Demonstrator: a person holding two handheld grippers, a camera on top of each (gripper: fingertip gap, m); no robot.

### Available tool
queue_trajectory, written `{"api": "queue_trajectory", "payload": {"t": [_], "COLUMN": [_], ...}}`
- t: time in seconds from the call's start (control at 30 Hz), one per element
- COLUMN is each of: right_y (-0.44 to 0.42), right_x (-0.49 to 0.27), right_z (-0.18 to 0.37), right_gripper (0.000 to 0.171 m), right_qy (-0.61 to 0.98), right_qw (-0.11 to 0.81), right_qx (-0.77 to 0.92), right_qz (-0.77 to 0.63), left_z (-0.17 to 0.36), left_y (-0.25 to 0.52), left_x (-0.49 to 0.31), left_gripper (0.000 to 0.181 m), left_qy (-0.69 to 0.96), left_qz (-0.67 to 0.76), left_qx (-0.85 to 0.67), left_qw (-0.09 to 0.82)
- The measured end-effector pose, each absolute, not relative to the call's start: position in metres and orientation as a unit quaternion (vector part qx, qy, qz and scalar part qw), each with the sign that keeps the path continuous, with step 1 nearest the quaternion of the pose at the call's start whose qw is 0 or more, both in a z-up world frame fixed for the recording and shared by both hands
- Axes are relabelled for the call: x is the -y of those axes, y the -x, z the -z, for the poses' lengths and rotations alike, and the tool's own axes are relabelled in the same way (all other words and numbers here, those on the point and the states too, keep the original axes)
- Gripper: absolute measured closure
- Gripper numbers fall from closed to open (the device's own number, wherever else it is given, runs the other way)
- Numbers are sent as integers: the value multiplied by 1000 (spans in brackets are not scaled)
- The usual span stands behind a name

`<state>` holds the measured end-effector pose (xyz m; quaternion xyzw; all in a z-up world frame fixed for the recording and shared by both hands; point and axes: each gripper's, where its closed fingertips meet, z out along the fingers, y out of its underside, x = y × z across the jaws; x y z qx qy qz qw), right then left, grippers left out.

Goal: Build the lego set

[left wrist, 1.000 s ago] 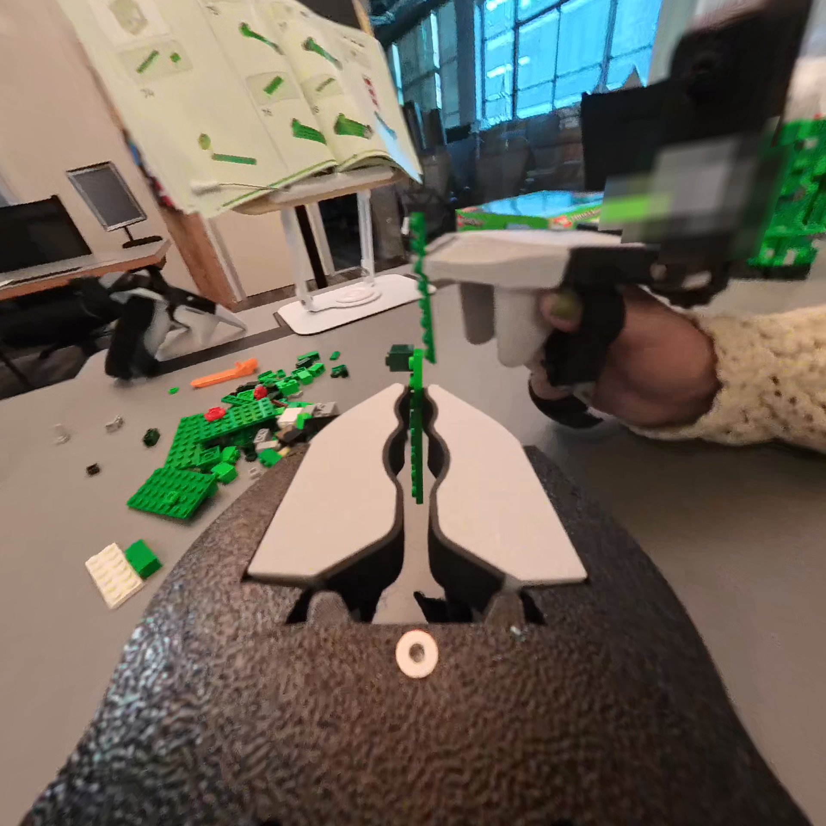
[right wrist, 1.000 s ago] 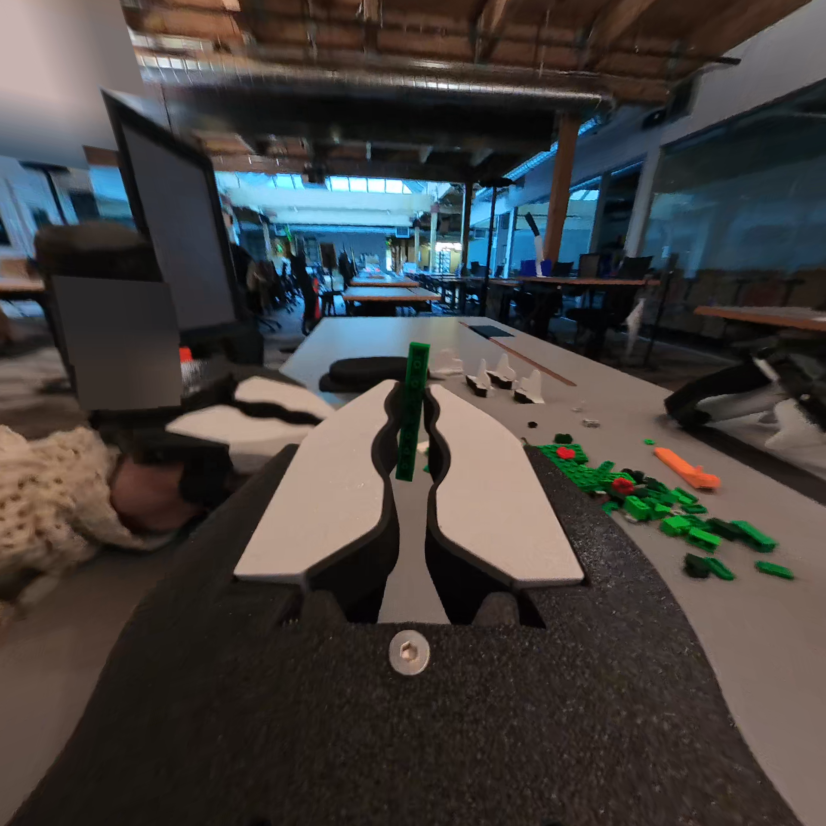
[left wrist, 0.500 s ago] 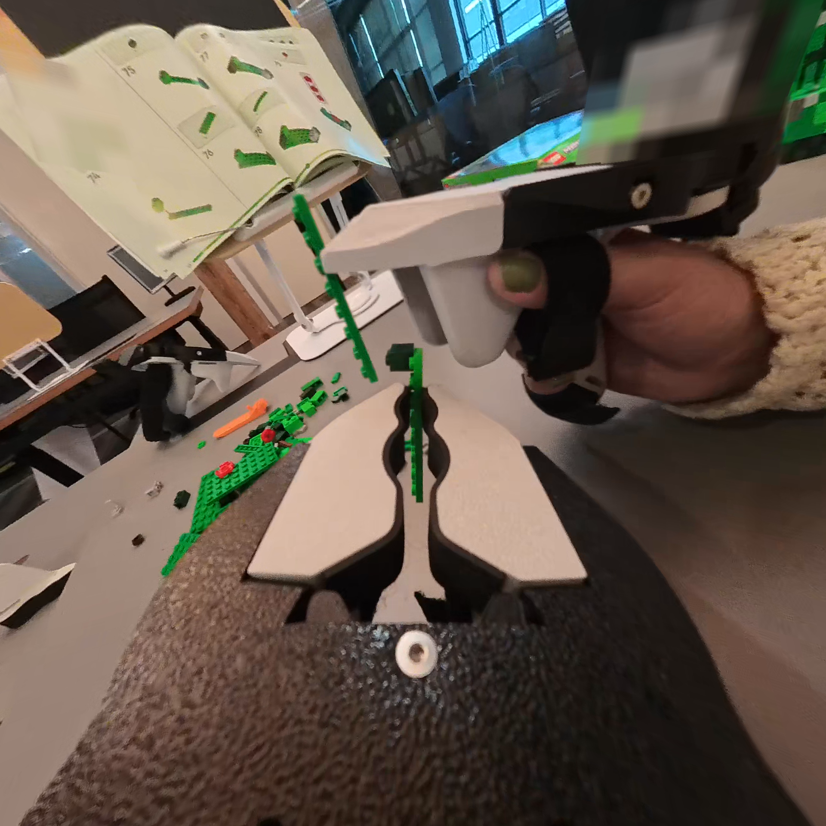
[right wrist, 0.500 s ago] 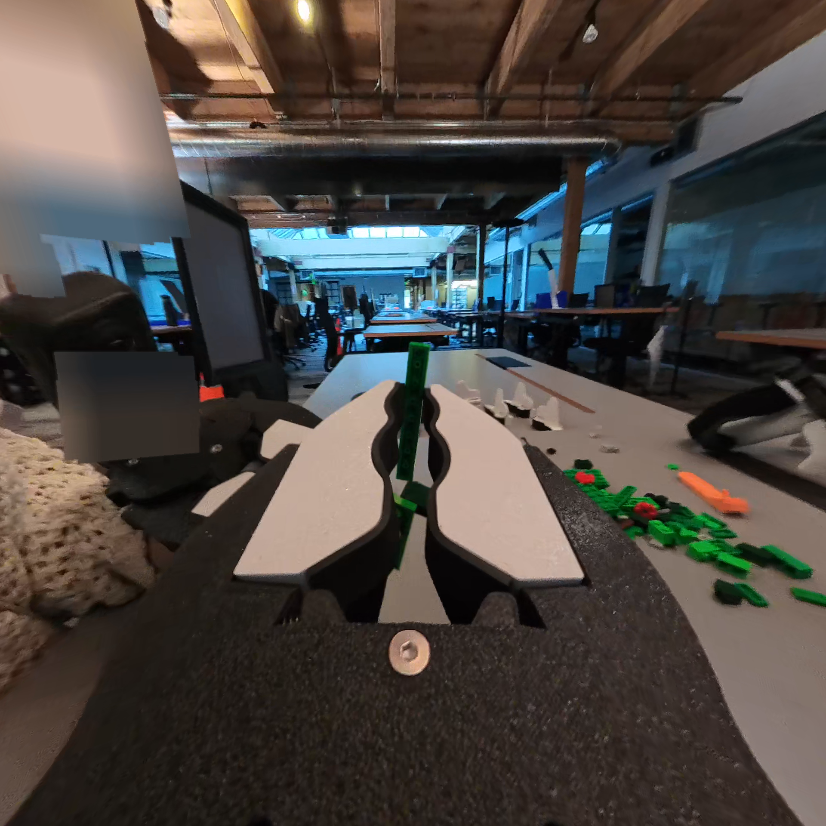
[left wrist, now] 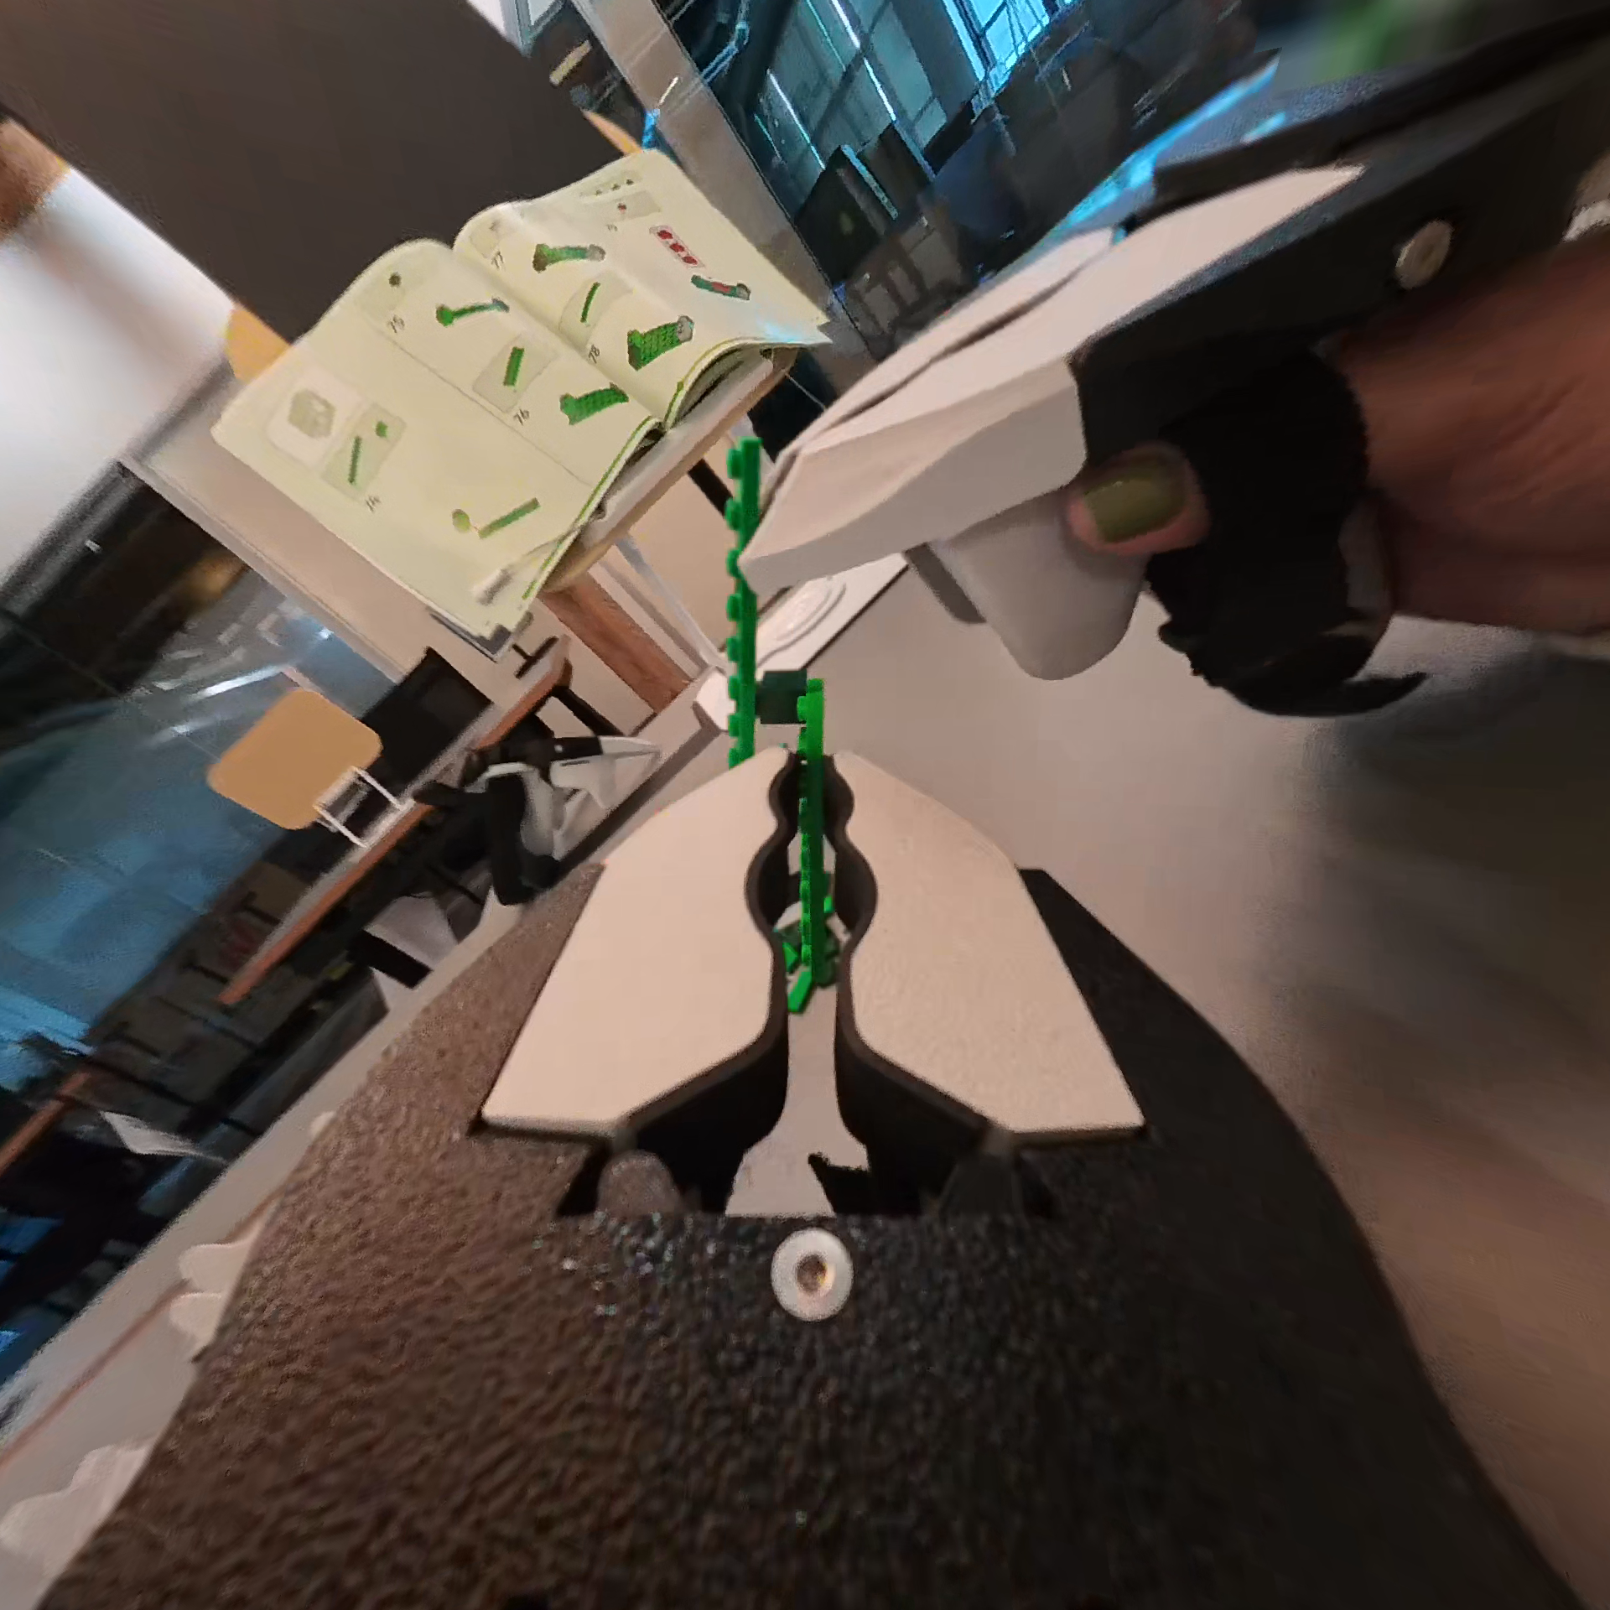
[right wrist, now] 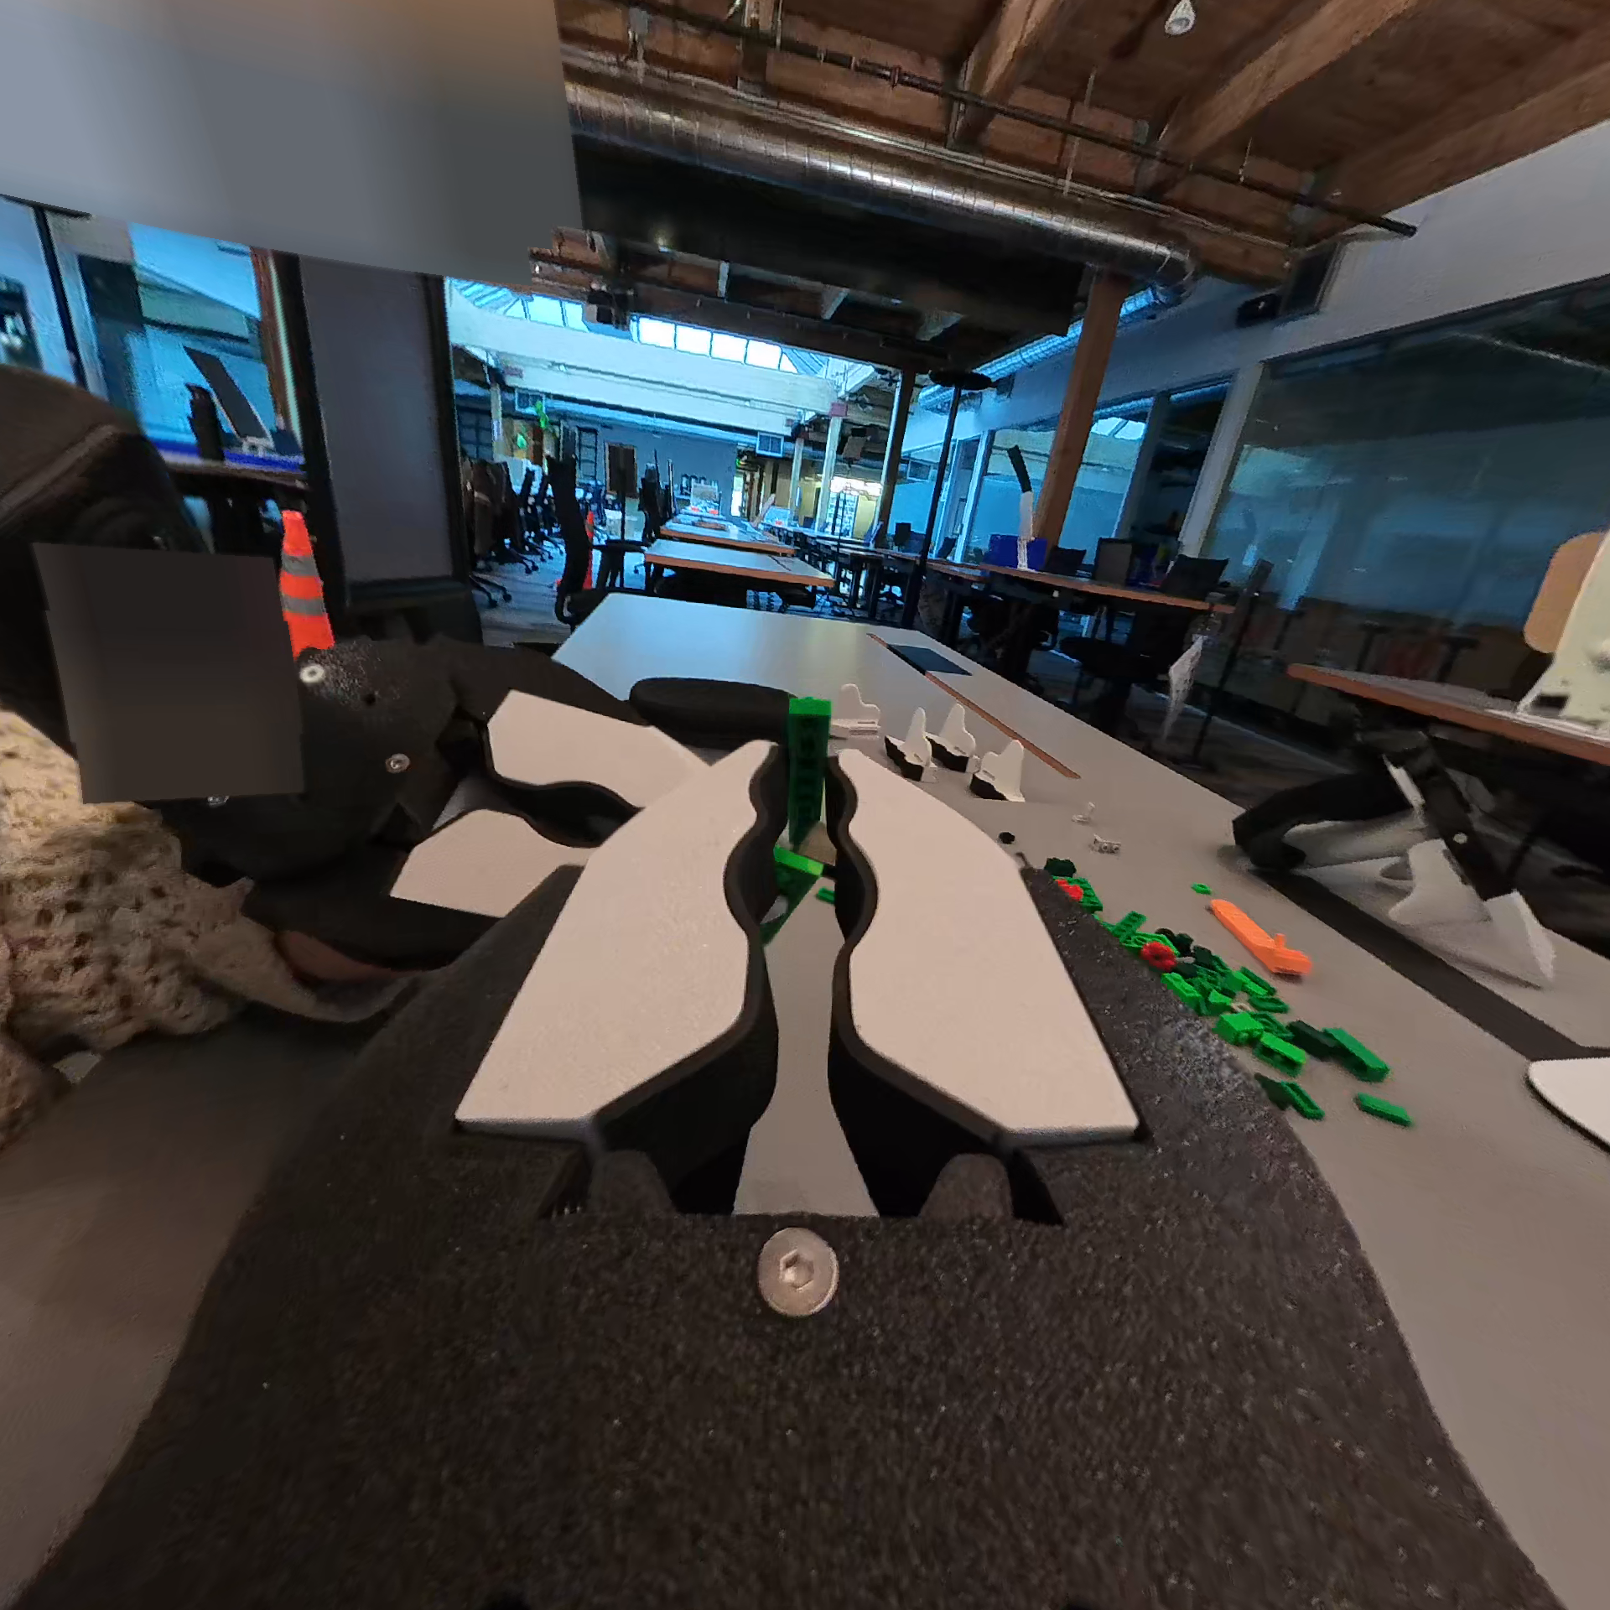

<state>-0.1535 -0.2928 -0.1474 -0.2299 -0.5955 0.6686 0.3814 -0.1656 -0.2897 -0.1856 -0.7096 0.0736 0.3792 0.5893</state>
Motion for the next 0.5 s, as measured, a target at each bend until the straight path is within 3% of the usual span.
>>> {"api": "queue_trajectory", "payload": {"t": [0.5], "right_y": [135], "right_x": [304], "right_z": [146], "right_gripper": [164], "right_qy": [166], "right_qw": [478], "right_qx": [638], "right_qz": [-580], "left_z": [175], "left_y": [145], "left_x": [289], "left_gripper": [178], "left_qy": [686], "left_qz": [-377], "left_qx": [-149], "left_qw": [604]}}
